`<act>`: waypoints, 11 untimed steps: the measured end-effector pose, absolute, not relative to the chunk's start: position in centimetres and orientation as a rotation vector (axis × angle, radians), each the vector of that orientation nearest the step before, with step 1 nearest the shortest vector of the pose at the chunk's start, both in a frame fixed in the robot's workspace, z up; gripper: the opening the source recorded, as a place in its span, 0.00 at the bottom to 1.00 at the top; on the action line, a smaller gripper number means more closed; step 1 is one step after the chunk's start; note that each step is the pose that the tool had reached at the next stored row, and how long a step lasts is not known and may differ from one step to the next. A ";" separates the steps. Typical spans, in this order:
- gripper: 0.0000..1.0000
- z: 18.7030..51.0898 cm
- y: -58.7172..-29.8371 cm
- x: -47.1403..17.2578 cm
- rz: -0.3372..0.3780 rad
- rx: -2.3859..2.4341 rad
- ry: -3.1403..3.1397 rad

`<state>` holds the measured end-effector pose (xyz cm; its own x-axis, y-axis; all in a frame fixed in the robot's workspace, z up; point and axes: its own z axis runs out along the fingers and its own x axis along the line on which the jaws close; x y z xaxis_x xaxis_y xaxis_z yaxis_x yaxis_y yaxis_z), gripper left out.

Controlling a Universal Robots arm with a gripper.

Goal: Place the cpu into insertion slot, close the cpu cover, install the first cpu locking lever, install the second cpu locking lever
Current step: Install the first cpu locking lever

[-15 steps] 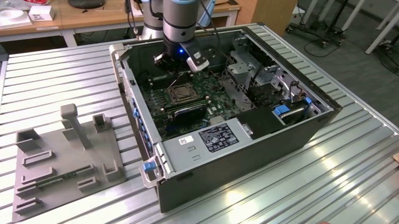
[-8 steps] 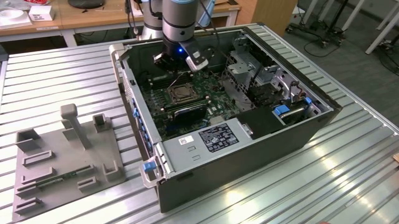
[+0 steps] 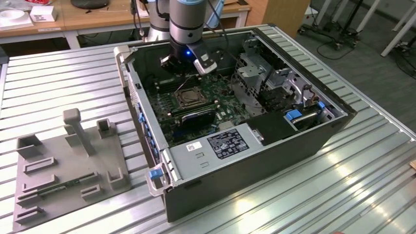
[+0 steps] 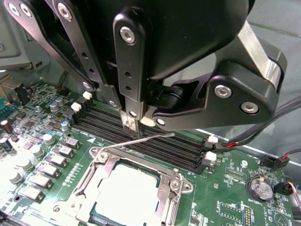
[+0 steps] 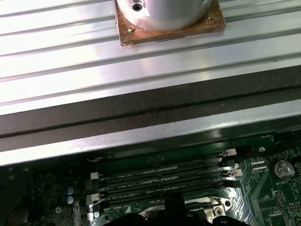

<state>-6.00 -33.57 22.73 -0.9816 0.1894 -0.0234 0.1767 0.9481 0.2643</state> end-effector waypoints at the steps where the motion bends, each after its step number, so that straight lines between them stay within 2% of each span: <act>1: 0.11 22.7 -33.5 -6.0 0.408 0.287 3.053; 11: 0.11 22.6 -33.4 -5.7 0.409 0.287 3.052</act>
